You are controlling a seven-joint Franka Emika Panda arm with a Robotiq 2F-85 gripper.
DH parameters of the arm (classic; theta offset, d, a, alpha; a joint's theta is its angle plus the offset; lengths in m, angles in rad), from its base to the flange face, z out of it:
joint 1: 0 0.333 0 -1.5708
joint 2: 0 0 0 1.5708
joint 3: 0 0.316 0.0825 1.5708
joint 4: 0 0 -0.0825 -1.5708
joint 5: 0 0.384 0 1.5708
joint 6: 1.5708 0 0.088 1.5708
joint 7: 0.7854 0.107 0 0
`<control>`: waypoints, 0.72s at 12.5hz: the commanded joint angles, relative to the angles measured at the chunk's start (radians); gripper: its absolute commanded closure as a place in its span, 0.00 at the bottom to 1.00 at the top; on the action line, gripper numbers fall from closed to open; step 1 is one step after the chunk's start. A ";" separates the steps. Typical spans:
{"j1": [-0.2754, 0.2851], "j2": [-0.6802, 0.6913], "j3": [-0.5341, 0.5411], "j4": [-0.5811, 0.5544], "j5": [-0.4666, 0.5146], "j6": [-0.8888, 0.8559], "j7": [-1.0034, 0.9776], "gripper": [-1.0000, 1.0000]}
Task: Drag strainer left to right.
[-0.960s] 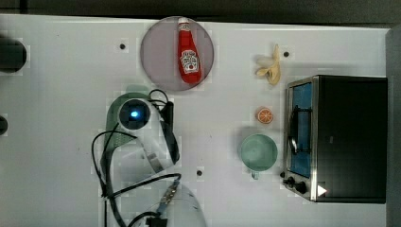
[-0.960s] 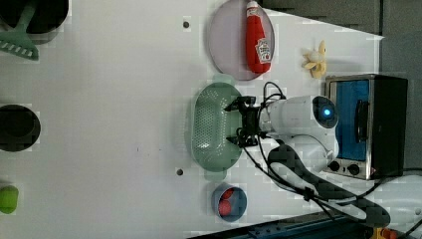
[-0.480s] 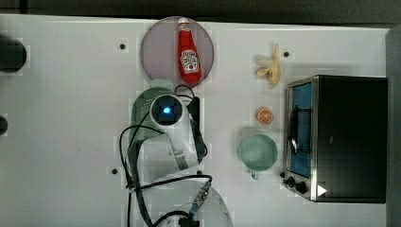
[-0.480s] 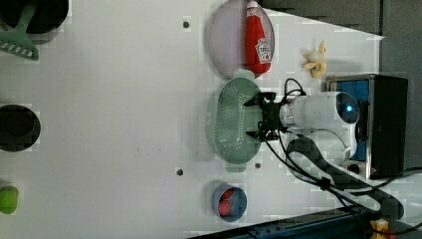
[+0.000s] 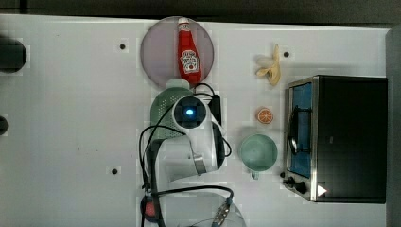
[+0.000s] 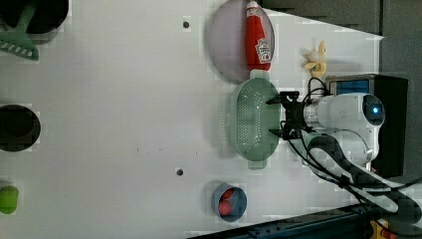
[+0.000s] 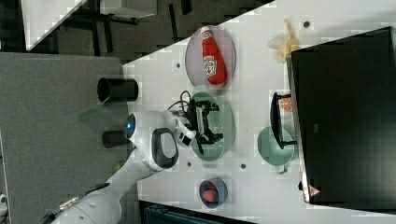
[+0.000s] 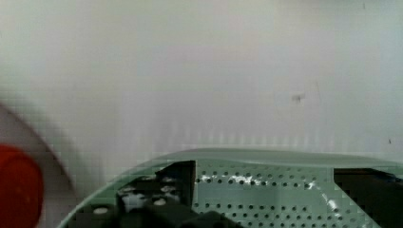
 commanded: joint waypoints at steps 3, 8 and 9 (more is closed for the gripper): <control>-0.039 0.014 -0.057 -0.015 0.006 0.021 -0.146 0.00; -0.052 0.014 -0.110 -0.016 0.006 0.031 -0.159 0.00; -0.053 0.013 -0.120 -0.015 0.006 0.032 -0.174 0.00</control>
